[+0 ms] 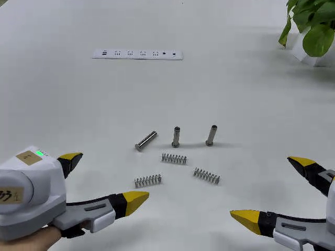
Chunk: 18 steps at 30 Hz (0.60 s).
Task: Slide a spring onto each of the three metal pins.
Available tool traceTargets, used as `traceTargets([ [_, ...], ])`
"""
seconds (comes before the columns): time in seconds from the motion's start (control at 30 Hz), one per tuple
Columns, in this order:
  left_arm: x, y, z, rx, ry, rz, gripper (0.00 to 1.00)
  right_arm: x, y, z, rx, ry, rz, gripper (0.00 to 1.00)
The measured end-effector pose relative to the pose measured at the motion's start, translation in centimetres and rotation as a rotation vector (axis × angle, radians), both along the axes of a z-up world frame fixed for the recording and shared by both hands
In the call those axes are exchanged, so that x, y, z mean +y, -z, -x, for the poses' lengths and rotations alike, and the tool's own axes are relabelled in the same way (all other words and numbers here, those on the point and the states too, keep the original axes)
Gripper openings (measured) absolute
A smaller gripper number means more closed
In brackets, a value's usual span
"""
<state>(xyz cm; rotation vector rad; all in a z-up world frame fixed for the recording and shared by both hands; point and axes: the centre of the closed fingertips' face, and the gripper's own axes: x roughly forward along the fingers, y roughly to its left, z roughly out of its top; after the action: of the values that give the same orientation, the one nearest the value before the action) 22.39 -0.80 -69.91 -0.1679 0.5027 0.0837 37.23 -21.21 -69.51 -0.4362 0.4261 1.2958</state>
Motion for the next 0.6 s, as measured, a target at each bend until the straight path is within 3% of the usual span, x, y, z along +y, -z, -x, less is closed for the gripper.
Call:
traceTargets([
  [0.6,-0.32,0.14,0.03,0.016,0.008,0.010,1.00,-0.07,0.04,0.02,-0.005,-0.004,0.001,0.99],
])
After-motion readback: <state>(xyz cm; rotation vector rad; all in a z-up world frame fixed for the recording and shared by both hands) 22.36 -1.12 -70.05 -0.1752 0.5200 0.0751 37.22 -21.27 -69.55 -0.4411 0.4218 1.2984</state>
